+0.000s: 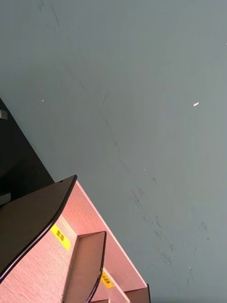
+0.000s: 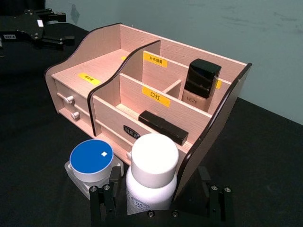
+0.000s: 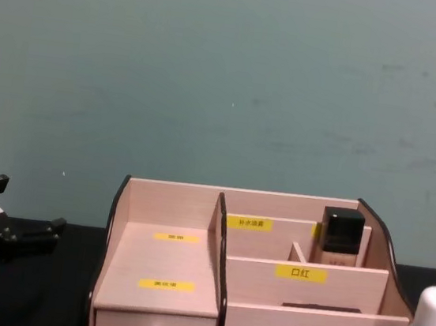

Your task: Pick up the facial cleanser and watermelon frost from the table and place them into the tiered storage box.

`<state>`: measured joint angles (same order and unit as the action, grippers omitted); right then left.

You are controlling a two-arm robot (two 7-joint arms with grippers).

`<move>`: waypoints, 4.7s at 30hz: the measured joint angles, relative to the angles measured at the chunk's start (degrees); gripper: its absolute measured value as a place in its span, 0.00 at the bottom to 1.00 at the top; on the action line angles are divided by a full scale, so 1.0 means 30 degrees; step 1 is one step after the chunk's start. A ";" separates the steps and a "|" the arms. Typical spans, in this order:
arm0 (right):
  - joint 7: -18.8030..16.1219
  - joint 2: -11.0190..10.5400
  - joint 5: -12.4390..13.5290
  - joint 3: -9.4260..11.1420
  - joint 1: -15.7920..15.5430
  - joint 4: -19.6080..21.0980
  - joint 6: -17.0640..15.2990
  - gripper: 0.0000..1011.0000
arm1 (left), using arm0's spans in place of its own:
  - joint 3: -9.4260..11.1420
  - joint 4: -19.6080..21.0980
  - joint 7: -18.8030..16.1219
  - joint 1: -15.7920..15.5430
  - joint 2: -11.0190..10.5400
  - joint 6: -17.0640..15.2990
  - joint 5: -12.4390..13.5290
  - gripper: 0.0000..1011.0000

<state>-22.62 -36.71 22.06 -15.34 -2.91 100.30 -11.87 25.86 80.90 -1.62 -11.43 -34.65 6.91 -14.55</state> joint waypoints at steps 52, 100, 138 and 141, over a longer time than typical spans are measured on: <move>-0.0126 0.0091 0.0048 -0.0084 0.0115 0.0248 -0.0065 0.61 | 0.0000 0.0000 0.0000 0.0001 0.0000 0.0000 0.0001 0.99; -0.0027 0.1014 -0.0813 -0.2024 0.4286 0.2742 -0.1943 0.61 | 0.0001 0.0000 0.0000 0.0002 0.0000 0.0000 0.0001 0.99; 0.0072 0.5192 -0.2399 -0.3523 0.9126 -0.4062 -0.1225 0.61 | 0.0000 0.0000 0.0000 0.0001 0.0000 0.0000 0.0001 0.99; 0.0046 0.5302 -0.2420 -0.3495 0.9230 -0.4319 -0.1145 0.61 | 0.0001 0.0000 0.0000 0.0001 0.0000 0.0000 0.0001 0.99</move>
<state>-22.48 -20.80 14.80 -25.82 24.78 87.34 -15.30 25.86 80.90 -1.62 -11.43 -34.65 6.91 -14.55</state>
